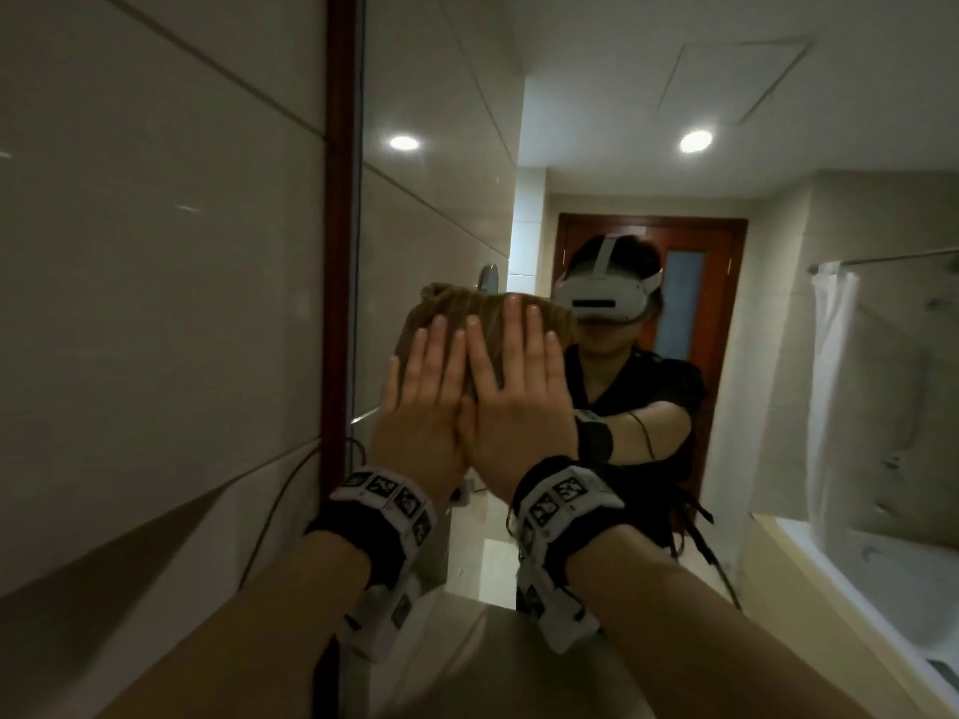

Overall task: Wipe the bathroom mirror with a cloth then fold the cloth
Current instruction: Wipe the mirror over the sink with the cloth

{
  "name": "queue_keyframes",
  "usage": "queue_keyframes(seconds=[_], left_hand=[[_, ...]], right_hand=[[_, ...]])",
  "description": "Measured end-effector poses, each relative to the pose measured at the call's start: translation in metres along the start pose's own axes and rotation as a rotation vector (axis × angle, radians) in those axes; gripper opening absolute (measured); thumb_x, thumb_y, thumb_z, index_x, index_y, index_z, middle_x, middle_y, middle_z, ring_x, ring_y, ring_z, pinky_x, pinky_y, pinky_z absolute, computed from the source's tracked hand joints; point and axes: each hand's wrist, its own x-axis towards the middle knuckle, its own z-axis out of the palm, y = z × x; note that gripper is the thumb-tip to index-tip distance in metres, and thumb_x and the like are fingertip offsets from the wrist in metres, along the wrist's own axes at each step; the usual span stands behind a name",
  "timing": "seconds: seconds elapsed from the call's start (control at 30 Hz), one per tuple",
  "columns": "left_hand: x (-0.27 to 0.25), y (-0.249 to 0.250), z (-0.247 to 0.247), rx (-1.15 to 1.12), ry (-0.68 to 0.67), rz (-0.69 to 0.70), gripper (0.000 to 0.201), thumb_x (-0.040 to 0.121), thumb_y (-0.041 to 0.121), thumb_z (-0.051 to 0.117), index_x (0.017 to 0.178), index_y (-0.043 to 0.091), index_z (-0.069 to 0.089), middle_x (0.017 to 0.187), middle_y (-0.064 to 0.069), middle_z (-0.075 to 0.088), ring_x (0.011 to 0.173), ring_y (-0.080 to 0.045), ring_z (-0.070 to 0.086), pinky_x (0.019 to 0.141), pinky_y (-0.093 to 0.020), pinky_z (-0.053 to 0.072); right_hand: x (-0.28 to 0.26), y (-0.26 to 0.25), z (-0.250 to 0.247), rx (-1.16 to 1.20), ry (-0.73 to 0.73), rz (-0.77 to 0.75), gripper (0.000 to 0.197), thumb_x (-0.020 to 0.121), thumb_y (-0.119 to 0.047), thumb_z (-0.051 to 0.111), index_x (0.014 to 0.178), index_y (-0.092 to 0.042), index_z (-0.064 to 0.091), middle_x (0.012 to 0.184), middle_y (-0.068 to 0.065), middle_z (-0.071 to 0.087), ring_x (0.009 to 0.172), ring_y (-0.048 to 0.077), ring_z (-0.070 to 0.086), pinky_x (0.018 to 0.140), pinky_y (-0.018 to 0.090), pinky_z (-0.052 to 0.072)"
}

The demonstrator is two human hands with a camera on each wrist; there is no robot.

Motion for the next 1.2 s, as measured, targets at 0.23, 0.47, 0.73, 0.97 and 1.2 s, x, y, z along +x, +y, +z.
queue_keyframes(seconds=[0.23,0.47,0.73,0.97,1.2], left_hand=[[-0.023,-0.046,0.014,0.071,-0.022,-0.066,0.095,0.091,0.032,0.059,0.156,0.008,-0.006,0.164,-0.014,-0.005,0.152,-0.027,-0.006,0.123,-0.047,0.007],[-0.026,-0.021,0.015,0.023,-0.011,-0.154,0.077,0.095,0.036,0.03,0.156,0.006,-0.006,0.163,-0.018,-0.007,0.152,-0.03,-0.006,0.122,-0.05,0.001],[-0.032,0.065,0.019,0.031,-0.053,-0.14,0.098,0.088,0.046,0.054,0.156,0.004,-0.003,0.163,-0.021,-0.006,0.151,-0.034,-0.007,0.121,-0.054,0.006],[-0.036,0.169,0.025,-0.073,-0.054,-0.106,0.086,0.095,0.043,0.05,0.157,0.009,-0.002,0.162,-0.015,-0.013,0.15,-0.03,-0.013,0.122,-0.051,-0.003],[-0.058,0.259,0.031,-0.286,-0.095,-0.052,0.062,0.102,0.043,0.004,0.156,0.013,0.007,0.163,-0.011,0.001,0.152,-0.029,0.004,0.119,-0.057,0.015]], right_hand=[[0.01,-0.045,0.02,0.024,-0.045,-0.038,0.068,0.093,-0.042,0.03,0.154,-0.018,0.013,0.159,0.019,-0.001,0.148,0.034,-0.001,0.119,0.043,-0.007],[0.003,-0.028,0.013,0.029,-0.063,-0.094,0.067,0.093,-0.038,0.035,0.154,-0.02,0.016,0.16,0.016,0.003,0.148,0.03,0.003,0.119,0.04,-0.004],[-0.043,0.042,0.001,-0.026,-0.06,-0.09,0.066,0.095,-0.037,0.033,0.155,-0.02,0.011,0.16,0.016,-0.001,0.148,0.031,0.001,0.12,0.044,0.002],[-0.102,0.125,-0.021,-0.127,-0.062,-0.029,0.065,0.096,-0.04,0.027,0.155,-0.018,0.009,0.16,0.019,0.001,0.147,0.035,0.005,0.119,0.045,0.001],[-0.167,0.193,-0.03,-0.131,-0.104,0.059,0.068,0.095,-0.04,0.032,0.155,-0.022,0.006,0.16,0.016,-0.006,0.148,0.031,-0.006,0.12,0.042,-0.006]])
